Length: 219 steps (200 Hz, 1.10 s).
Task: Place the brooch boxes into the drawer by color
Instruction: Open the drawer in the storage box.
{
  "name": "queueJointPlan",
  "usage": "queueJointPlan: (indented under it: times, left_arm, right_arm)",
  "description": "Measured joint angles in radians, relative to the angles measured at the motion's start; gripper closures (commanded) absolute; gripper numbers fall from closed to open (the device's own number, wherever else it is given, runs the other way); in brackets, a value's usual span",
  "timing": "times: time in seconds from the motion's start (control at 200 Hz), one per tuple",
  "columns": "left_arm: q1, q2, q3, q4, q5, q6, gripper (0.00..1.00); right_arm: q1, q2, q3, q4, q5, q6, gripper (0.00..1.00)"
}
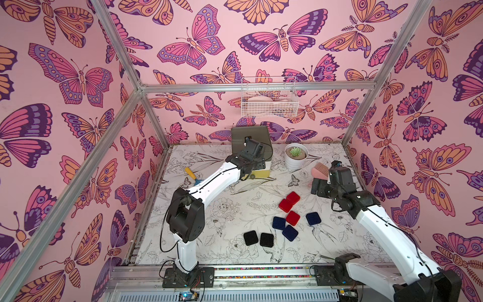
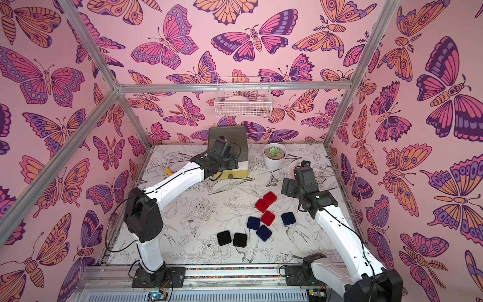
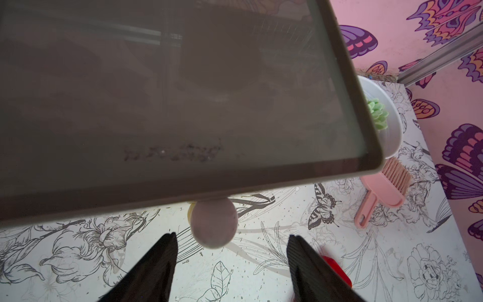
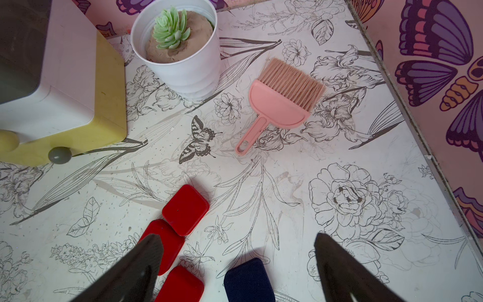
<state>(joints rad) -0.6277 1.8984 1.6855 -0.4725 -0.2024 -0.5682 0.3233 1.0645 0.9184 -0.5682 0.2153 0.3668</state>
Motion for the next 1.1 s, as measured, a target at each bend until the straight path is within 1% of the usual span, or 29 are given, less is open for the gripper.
queueJointPlan:
  times: [0.2, 0.341, 0.776, 0.801, 0.881, 0.957, 1.022, 1.097]
  left_arm:
    - [0.013, 0.034, 0.006, -0.003, -0.001, -0.002, 0.30]
    - [0.017, 0.048, 0.015, -0.010, -0.001, -0.007, 0.38]
    - [0.026, 0.080, 0.066, -0.045, 0.004, -0.016, 0.39]
    - [0.026, 0.083, 0.066, -0.047, 0.005, -0.016, 0.40]
    - [0.026, 0.091, 0.067, -0.050, 0.003, -0.021, 0.50]
    - [0.026, 0.100, 0.067, -0.052, 0.003, -0.017, 0.51]
    - [0.027, 0.103, 0.067, -0.052, 0.003, -0.016, 0.57]
    - [0.027, 0.103, 0.068, -0.051, 0.003, -0.016, 0.57]
  right_arm:
    - [0.000, 0.018, 0.000, 0.000, 0.000, 0.000, 0.04]
    - [0.000, 0.030, 0.000, 0.000, 0.000, -0.001, 0.04]
    - [0.000, 0.050, 0.000, 0.000, -0.006, -0.002, 0.04]
    - [0.000, 0.050, 0.000, 0.000, -0.006, -0.002, 0.05]
    - [0.000, 0.050, 0.000, 0.001, -0.006, -0.004, 0.04]
    - [0.000, 0.050, 0.000, 0.001, -0.006, -0.005, 0.04]
    - [0.000, 0.050, 0.000, 0.001, -0.007, -0.005, 0.04]
    - [0.000, 0.050, 0.000, 0.001, -0.007, -0.005, 0.04]
